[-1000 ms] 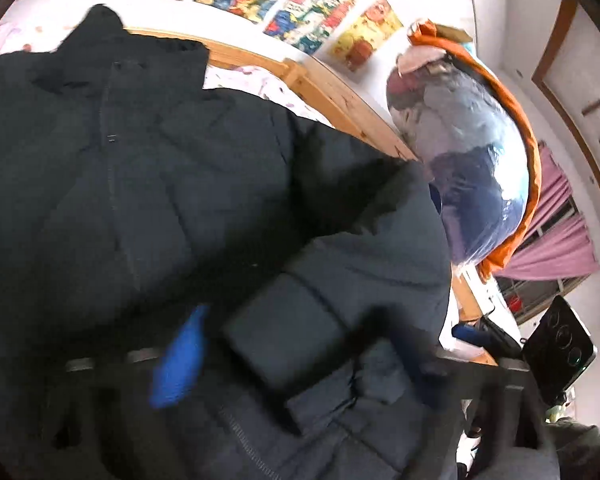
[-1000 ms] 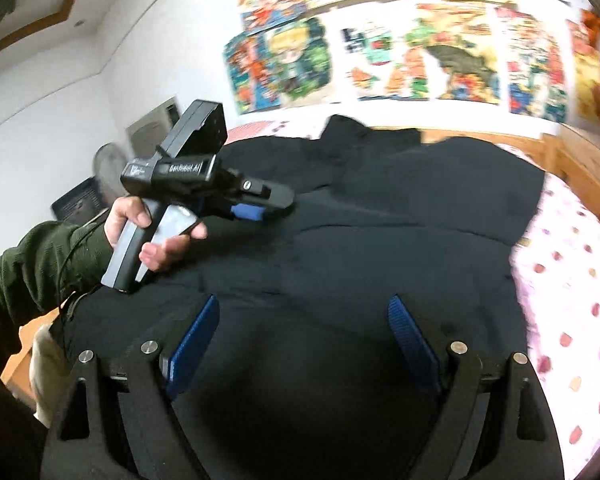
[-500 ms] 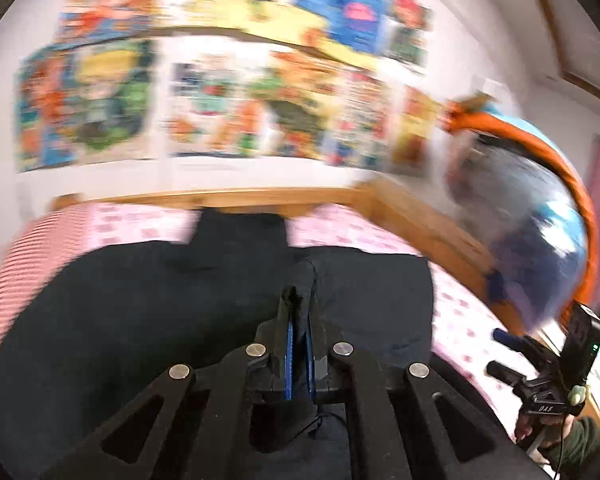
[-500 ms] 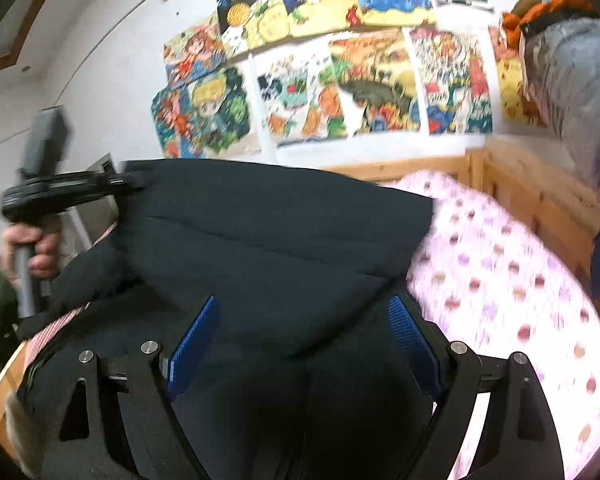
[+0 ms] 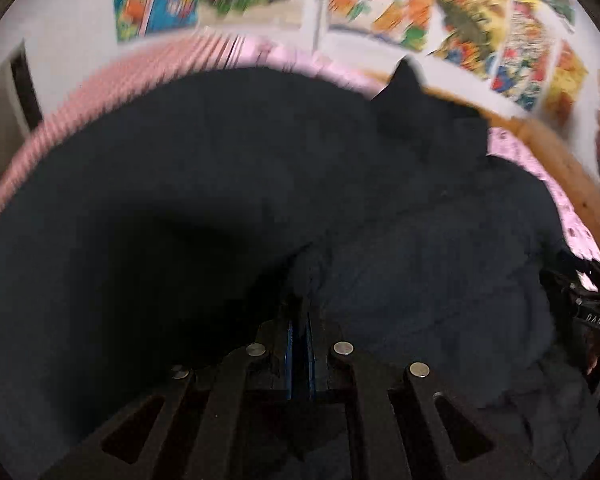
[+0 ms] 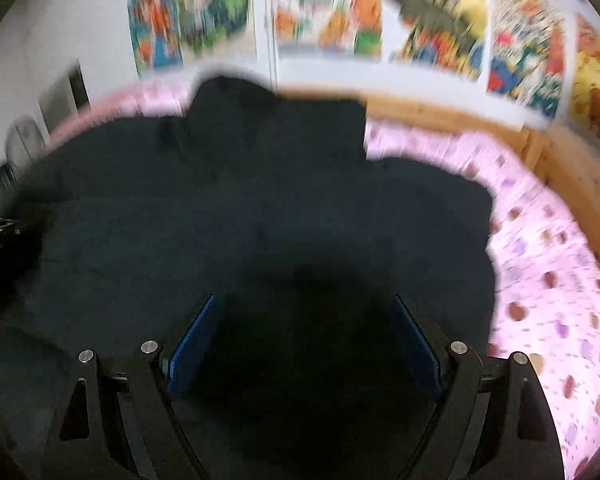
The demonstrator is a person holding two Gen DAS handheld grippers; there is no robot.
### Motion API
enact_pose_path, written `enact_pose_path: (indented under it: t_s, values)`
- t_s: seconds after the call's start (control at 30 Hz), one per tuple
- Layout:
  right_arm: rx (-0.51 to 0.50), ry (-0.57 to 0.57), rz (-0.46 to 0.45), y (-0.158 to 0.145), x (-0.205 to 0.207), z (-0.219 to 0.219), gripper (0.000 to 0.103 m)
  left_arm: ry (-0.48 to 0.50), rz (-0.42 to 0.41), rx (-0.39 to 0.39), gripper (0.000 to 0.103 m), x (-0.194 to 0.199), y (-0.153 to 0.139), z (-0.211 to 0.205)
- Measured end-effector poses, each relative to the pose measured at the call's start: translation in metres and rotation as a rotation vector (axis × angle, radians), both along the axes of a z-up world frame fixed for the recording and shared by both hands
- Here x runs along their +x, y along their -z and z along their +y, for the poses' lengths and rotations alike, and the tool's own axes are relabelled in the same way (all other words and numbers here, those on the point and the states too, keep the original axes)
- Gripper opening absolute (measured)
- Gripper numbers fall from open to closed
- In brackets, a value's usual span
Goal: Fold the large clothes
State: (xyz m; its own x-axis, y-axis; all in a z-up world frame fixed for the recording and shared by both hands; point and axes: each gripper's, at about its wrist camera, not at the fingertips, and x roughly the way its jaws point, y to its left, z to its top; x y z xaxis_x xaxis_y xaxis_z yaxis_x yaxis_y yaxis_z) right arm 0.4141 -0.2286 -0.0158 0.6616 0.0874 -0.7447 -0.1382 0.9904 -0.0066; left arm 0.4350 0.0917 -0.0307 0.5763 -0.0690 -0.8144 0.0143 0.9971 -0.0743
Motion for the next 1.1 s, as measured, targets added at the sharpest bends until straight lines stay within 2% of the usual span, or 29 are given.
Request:
enact_pose_path:
  t_s: [0.07, 0.13, 0.23, 0.33, 0.4, 0.47, 0.57, 0.63, 0.7, 0.77, 0.83, 0.9, 0.97, 1.03, 1.1]
  values:
    - [-0.037, 0.007, 0.076, 0.021, 0.012, 0.006, 0.083, 0.001, 0.003, 0.016, 0.007, 0.002, 0.006, -0.002]
    - [-0.027, 0.006, 0.105, 0.034, 0.018, 0.008, 0.085, 0.008, -0.001, 0.06, 0.009, 0.0, 0.011, -0.008]
    - [-0.014, 0.01, 0.102, 0.047, 0.017, 0.009, 0.088, 0.022, -0.01, 0.105, 0.011, -0.002, 0.016, -0.015]
    - [-0.013, 0.011, 0.08, 0.052, 0.011, 0.013, 0.09, 0.036, -0.024, 0.105, 0.015, -0.007, 0.009, -0.02]
    - [0.0, 0.013, 0.059, 0.049, 0.006, 0.011, 0.091, 0.049, -0.038, 0.07, 0.025, -0.013, 0.001, -0.017]
    - [0.001, 0.026, 0.029, 0.041, -0.003, 0.007, 0.092, 0.073, -0.059, 0.014, 0.054, -0.024, -0.01, -0.014]
    - [-0.012, 0.052, -0.073, 0.019, -0.022, 0.004, 0.093, 0.08, -0.145, -0.052, 0.084, -0.059, -0.036, -0.01]
    - [-0.002, 0.033, -0.129, -0.002, -0.038, 0.005, 0.093, 0.039, -0.193, -0.06, 0.09, -0.079, -0.053, -0.002]
    - [-0.009, 0.0, -0.155, -0.025, -0.053, 0.011, 0.093, -0.052, -0.246, -0.072, 0.093, -0.107, -0.071, 0.011]
    - [-0.012, -0.04, -0.168, -0.043, -0.062, 0.019, 0.094, -0.153, -0.3, -0.141, 0.098, -0.14, -0.082, 0.032]
    - [-0.003, -0.088, -0.169, -0.057, -0.069, 0.029, 0.095, -0.265, -0.321, -0.198, 0.099, -0.169, -0.086, 0.055]
    - [0.006, -0.137, -0.158, -0.067, -0.07, 0.049, 0.095, -0.38, -0.304, -0.248, 0.099, -0.192, -0.08, 0.076]
    - [0.004, -0.186, -0.13, -0.07, -0.074, 0.067, 0.095, -0.488, -0.28, -0.34, 0.099, -0.224, -0.068, 0.097]
    - [-0.013, -0.255, -0.071, -0.068, -0.074, 0.097, 0.095, -0.521, -0.294, -0.434, 0.101, -0.249, -0.055, 0.109]
    - [-0.03, -0.306, -0.026, -0.064, -0.07, 0.122, 0.095, -0.556, -0.304, -0.492, 0.101, -0.263, -0.042, 0.119]
